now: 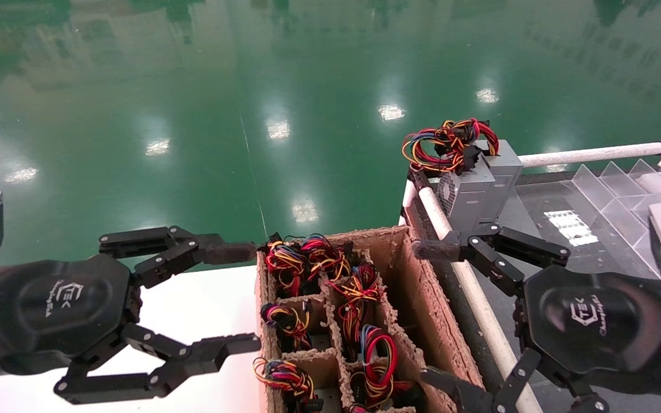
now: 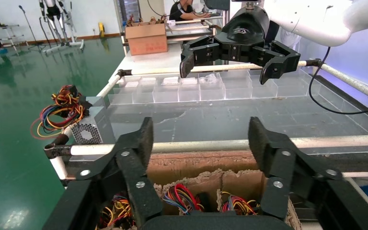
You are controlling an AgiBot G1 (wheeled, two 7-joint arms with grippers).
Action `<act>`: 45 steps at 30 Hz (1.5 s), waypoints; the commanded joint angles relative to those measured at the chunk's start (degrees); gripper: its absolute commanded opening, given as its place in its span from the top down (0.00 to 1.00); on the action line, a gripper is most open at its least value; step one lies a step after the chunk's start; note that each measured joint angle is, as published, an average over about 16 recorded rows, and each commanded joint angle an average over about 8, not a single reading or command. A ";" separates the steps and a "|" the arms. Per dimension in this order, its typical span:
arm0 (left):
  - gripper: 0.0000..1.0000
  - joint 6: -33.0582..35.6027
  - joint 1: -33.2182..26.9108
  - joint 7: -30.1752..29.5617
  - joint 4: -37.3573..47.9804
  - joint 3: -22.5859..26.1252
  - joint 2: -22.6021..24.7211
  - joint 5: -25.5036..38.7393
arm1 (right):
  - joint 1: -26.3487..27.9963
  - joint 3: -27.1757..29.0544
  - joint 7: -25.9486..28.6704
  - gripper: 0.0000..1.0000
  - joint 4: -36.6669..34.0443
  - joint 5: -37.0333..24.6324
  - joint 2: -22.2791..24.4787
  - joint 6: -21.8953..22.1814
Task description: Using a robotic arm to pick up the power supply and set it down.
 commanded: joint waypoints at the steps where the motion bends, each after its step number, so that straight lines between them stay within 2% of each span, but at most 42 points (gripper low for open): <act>1: 1.00 0.00 0.00 0.00 0.00 0.00 0.00 0.00 | 0.00 0.00 0.00 0.00 0.00 0.00 0.00 0.00; 10: 1.00 0.00 0.00 0.00 0.01 0.00 0.00 0.00 | 0.13 -0.20 0.22 0.00 -0.09 -0.53 -0.02 0.35; 18: 1.00 0.01 -0.01 0.01 0.02 0.01 0.00 0.00 | 0.96 -2.04 2.77 0.00 -0.88 -4.69 -0.46 3.59; 23: 1.00 0.01 -0.01 0.01 0.02 0.01 0.00 0.00 | 1.60 -4.74 5.56 0.00 -1.51 -9.52 -1.37 5.66; 29: 1.00 0.01 -0.01 0.01 0.02 0.02 0.00 -0.01 | 4.12 -9.92 9.55 0.00 -2.08 -18.38 -4.06 6.97; 36: 1.00 0.01 -0.02 0.02 0.02 0.02 0.00 -0.01 | 7.47 -14.07 12.73 0.02 -3.01 -24.29 -6.95 5.23; 38: 1.00 0.01 -0.02 0.02 0.02 0.02 0.00 -0.01 | 8.17 -14.63 12.95 0.17 -3.35 -24.49 -7.38 3.97; 39: 0.99 0.01 -0.02 0.02 0.02 0.02 0.00 -0.01 | 8.46 -14.82 12.95 0.30 -3.50 -24.43 -7.52 3.29; 40: 0.93 0.01 -0.02 0.02 0.02 0.03 0.00 -0.01 | 8.70 -14.98 12.91 0.42 -3.63 -24.31 -7.61 2.61; 43: 0.55 0.01 -0.02 0.02 0.02 0.03 0.00 -0.01 | 9.15 -15.39 12.56 0.80 -3.84 -24.05 -7.70 0.82; 45: 0.30 0.01 -0.02 0.02 0.02 0.03 0.00 -0.01 | 9.24 -15.70 12.23 0.97 -3.90 -24.16 -7.77 -0.03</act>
